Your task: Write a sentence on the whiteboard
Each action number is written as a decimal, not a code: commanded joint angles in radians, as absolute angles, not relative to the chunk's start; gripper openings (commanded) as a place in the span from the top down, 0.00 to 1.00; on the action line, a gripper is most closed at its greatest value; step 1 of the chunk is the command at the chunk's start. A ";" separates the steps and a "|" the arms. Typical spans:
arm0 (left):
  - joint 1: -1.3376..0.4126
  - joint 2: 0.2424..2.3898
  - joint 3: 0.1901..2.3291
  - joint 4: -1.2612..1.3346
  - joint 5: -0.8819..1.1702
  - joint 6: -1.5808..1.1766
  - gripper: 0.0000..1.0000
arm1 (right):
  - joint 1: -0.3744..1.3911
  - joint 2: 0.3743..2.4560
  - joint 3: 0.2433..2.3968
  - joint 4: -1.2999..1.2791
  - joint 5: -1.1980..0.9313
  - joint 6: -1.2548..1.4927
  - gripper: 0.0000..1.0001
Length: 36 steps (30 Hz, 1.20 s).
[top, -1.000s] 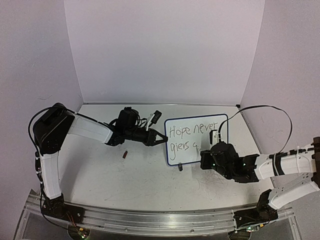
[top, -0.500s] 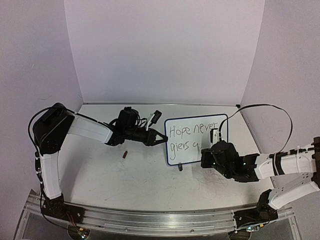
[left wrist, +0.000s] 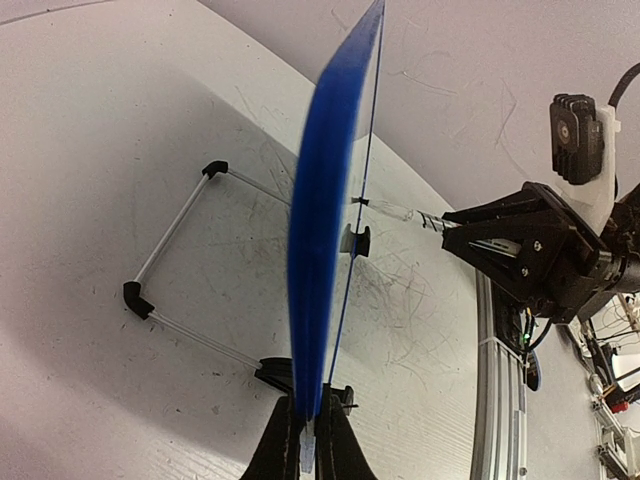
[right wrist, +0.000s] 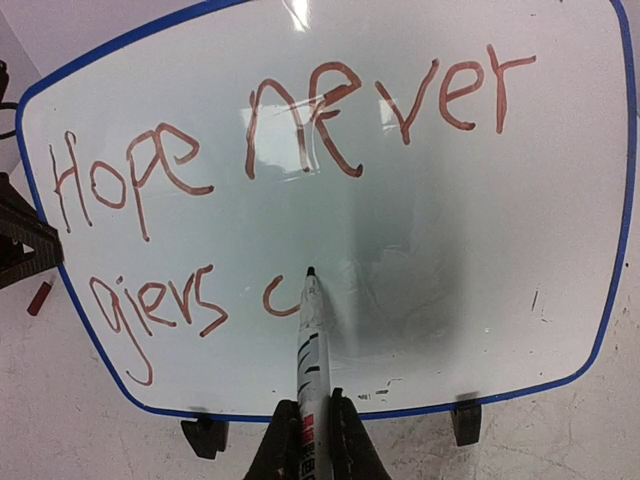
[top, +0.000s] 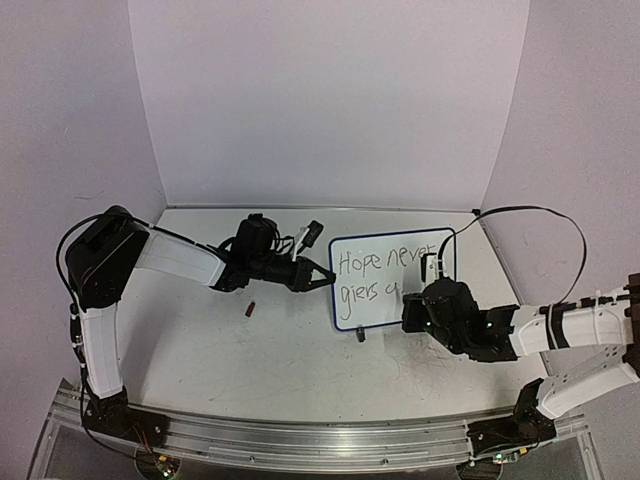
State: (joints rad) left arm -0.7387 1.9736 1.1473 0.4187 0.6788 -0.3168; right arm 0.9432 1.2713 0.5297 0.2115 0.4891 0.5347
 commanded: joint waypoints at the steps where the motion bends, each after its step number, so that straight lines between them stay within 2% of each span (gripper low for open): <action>1: -0.730 1.920 1.133 0.408 0.684 -0.311 1.00 | 0.934 1.255 0.542 0.211 0.486 0.548 1.00; 13: -0.730 1.921 1.135 0.408 0.686 -0.313 1.00 | 0.935 1.275 0.505 0.176 0.425 0.615 1.00; 25: -0.730 1.921 1.132 0.408 0.684 -0.311 1.00 | 0.936 1.268 0.520 0.107 0.467 0.656 1.00; 36: -0.730 1.919 1.131 0.408 0.683 -0.311 1.00 | 0.927 1.143 0.529 0.116 0.489 0.578 1.00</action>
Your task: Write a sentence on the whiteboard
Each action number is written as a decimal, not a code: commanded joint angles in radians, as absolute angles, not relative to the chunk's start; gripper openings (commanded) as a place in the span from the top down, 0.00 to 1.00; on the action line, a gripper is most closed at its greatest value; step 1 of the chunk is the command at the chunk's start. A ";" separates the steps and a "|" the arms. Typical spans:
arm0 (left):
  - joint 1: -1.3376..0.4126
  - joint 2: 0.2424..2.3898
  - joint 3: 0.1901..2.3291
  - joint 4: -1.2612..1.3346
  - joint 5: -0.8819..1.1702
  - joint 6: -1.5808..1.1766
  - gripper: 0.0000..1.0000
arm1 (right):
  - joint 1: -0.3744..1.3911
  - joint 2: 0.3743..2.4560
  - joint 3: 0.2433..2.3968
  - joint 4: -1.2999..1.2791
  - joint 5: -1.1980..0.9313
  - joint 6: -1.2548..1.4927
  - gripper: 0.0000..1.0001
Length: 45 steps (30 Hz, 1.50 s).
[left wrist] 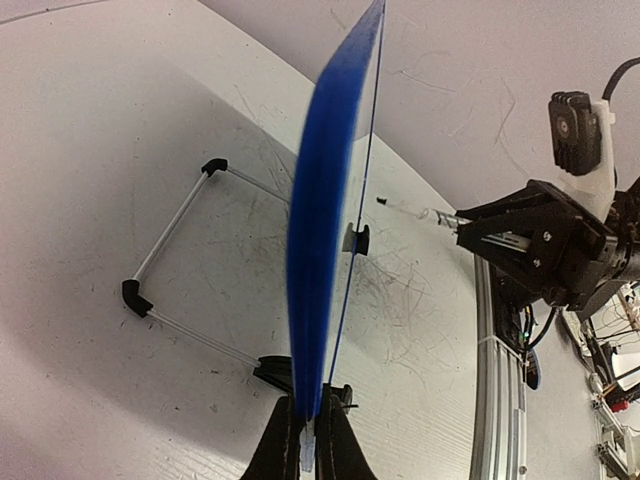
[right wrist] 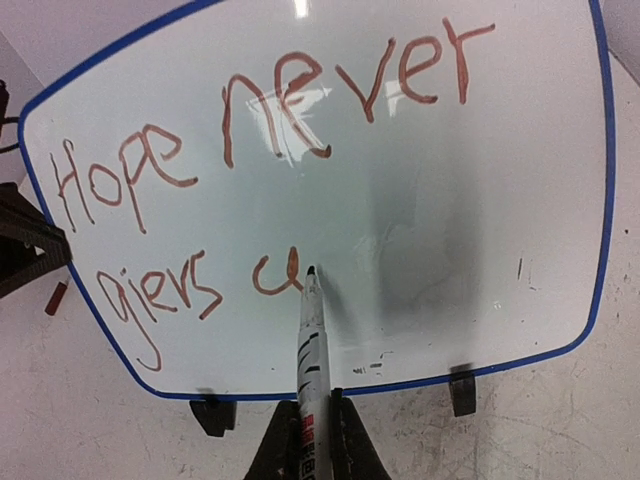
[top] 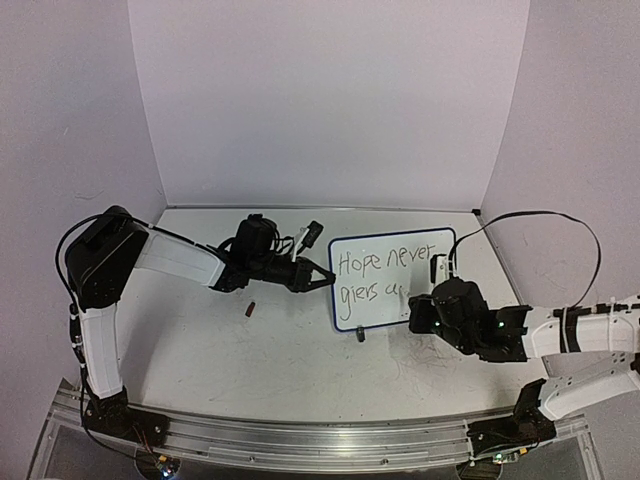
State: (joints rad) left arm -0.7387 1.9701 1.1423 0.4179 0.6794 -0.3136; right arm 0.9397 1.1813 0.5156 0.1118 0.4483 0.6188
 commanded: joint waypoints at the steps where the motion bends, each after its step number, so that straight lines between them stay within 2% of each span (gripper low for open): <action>1: -0.731 1.920 1.132 0.408 0.683 -0.311 1.00 | 0.923 1.145 0.532 0.120 0.488 0.572 1.00; 26: -0.731 1.922 1.137 0.407 0.685 -0.305 1.00 | 0.890 1.250 0.582 0.227 0.455 0.478 1.00; 45: -0.730 1.914 1.126 0.407 0.680 -0.299 1.00 | 0.890 1.294 0.540 0.116 0.355 0.592 1.00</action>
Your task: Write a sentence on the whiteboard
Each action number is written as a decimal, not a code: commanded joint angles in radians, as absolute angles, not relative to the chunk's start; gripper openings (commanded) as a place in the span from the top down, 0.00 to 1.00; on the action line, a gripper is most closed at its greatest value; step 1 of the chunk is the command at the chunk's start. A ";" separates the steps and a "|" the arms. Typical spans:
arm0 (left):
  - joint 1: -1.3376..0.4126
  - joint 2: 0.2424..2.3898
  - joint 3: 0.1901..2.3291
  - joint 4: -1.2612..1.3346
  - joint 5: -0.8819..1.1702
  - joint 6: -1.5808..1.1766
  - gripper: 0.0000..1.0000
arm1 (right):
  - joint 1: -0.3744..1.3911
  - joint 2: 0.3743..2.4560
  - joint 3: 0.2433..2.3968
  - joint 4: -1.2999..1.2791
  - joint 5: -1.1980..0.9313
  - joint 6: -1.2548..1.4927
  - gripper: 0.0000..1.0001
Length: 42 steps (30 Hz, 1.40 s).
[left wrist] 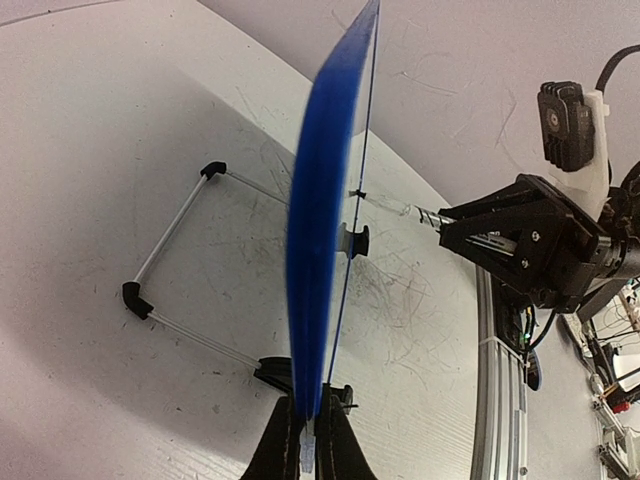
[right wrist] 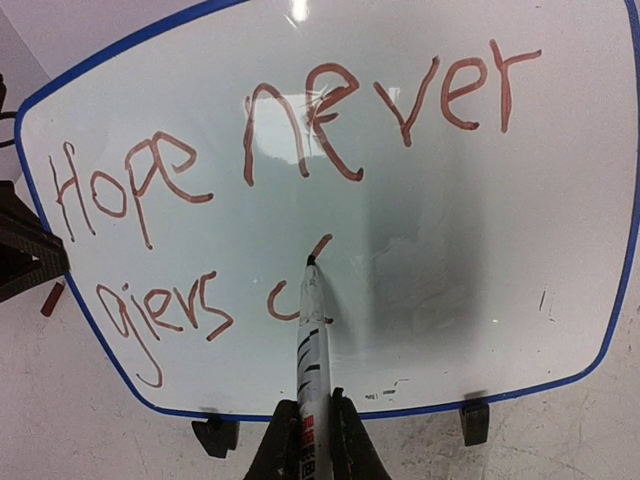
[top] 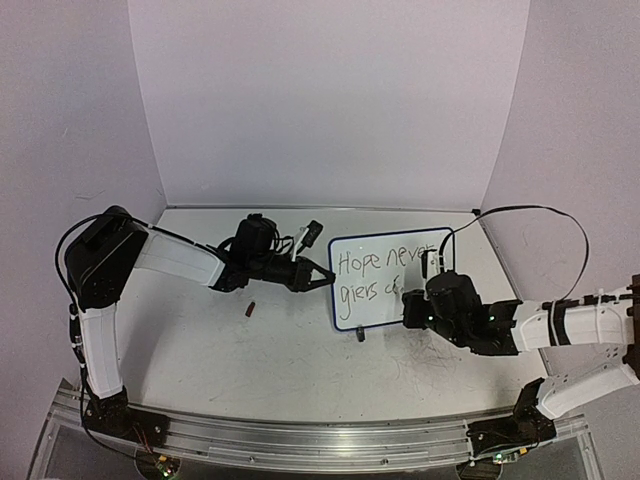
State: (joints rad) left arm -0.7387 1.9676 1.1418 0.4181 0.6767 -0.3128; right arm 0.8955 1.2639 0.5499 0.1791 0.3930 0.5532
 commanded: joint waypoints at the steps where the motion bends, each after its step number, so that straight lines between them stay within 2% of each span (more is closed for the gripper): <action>1: -0.730 1.913 1.126 0.407 0.680 -0.299 1.00 | 0.890 1.295 0.539 0.106 0.351 0.601 1.00; 14: -0.730 1.914 1.125 0.407 0.679 -0.300 1.00 | 0.904 1.269 0.502 0.030 0.316 0.690 1.00; 23: -0.730 1.911 1.121 0.407 0.677 -0.300 1.00 | 0.905 1.254 0.534 0.039 0.338 0.665 1.00; 32: -0.730 1.907 1.119 0.407 0.677 -0.301 1.00 | 0.901 1.129 0.555 0.067 0.375 0.579 1.00; 42: -0.730 1.906 1.122 0.405 0.677 -0.301 1.00 | 0.878 1.170 0.572 0.141 0.378 0.536 1.00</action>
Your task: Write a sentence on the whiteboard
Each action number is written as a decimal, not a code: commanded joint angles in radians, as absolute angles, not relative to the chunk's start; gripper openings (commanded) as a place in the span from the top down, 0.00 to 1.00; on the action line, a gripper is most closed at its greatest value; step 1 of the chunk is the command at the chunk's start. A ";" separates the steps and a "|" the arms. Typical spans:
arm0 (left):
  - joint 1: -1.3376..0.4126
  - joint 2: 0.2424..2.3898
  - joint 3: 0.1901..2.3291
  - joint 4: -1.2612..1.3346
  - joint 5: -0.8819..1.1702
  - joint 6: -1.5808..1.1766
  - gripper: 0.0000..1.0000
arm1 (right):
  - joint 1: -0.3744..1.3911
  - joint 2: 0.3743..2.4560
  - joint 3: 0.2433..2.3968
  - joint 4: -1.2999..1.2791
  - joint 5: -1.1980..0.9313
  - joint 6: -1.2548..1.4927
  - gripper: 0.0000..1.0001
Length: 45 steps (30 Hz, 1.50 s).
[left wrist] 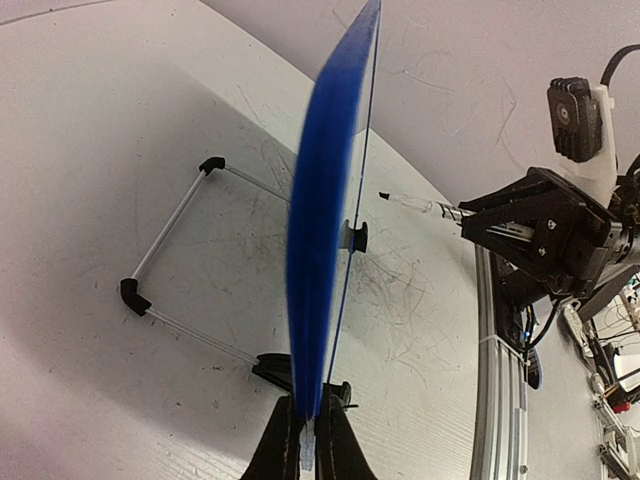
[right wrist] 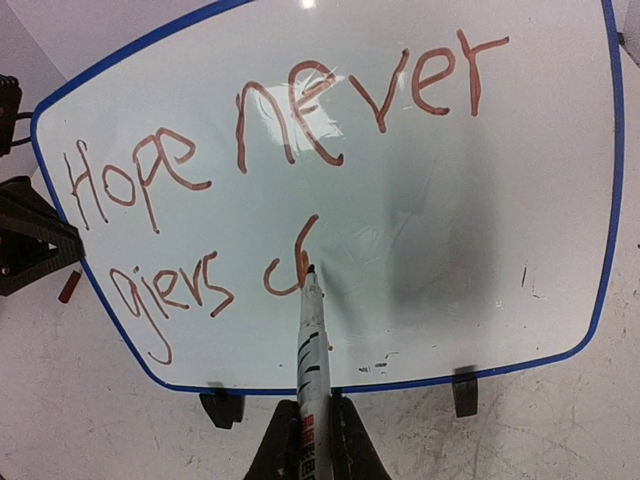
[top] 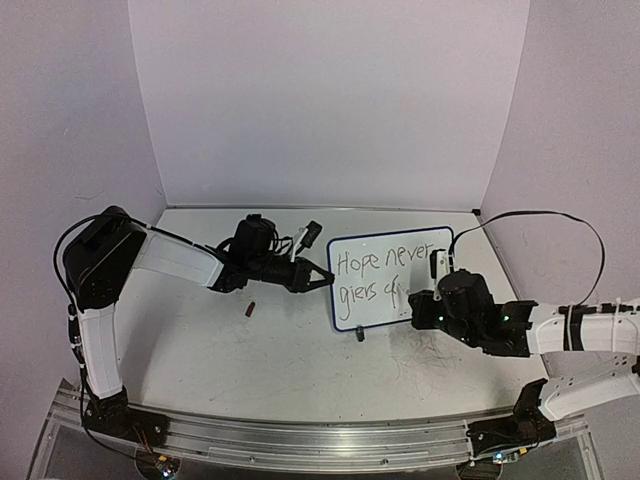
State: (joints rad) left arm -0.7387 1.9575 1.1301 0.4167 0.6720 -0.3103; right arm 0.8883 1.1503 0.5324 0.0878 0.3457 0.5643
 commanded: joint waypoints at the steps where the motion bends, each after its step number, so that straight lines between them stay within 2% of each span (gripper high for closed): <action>1: -0.730 1.908 1.123 0.405 0.678 -0.301 1.00 | 0.876 1.172 0.573 0.144 0.379 0.532 1.00; 24: -0.730 1.903 1.118 0.403 0.675 -0.296 1.00 | 0.857 1.202 0.583 0.208 0.344 0.458 1.00; 38: -0.730 1.904 1.118 0.402 0.677 -0.293 1.00 | 0.855 1.223 0.582 0.116 0.439 0.544 1.00; 45: -0.730 1.904 1.119 0.401 0.675 -0.294 1.00 | 0.856 1.227 0.561 0.102 0.404 0.563 1.00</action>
